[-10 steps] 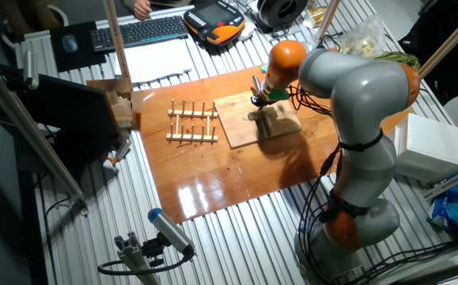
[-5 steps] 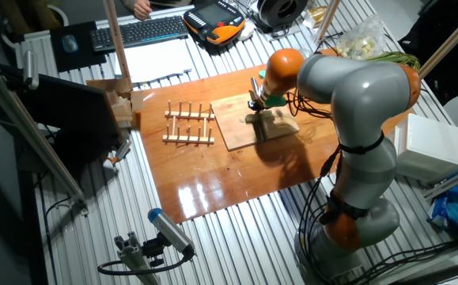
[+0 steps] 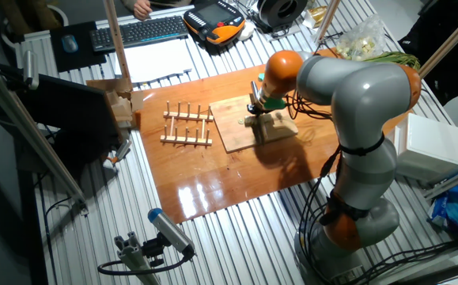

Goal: Chop the scallions

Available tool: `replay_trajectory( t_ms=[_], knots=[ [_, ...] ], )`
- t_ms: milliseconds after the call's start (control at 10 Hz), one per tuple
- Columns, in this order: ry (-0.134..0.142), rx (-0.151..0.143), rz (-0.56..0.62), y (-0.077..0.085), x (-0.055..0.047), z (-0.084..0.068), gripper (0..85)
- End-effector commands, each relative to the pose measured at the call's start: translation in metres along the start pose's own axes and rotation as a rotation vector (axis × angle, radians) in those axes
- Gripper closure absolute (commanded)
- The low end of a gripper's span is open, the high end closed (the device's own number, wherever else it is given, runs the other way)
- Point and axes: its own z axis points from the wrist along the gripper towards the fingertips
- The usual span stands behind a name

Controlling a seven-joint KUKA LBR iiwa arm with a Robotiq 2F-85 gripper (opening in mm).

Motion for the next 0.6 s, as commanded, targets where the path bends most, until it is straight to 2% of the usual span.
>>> replay_trajectory(
  t_ms=[0,300,500],
  knots=[
    [-0.009,0.003,0.001,0.002,-0.008,-0.003,85.0],
    [-0.016,0.009,-0.011,-0.005,-0.02,-0.007,85.0],
    [0.012,0.0,-0.002,-0.002,-0.015,-0.013,85.0]
  ],
)
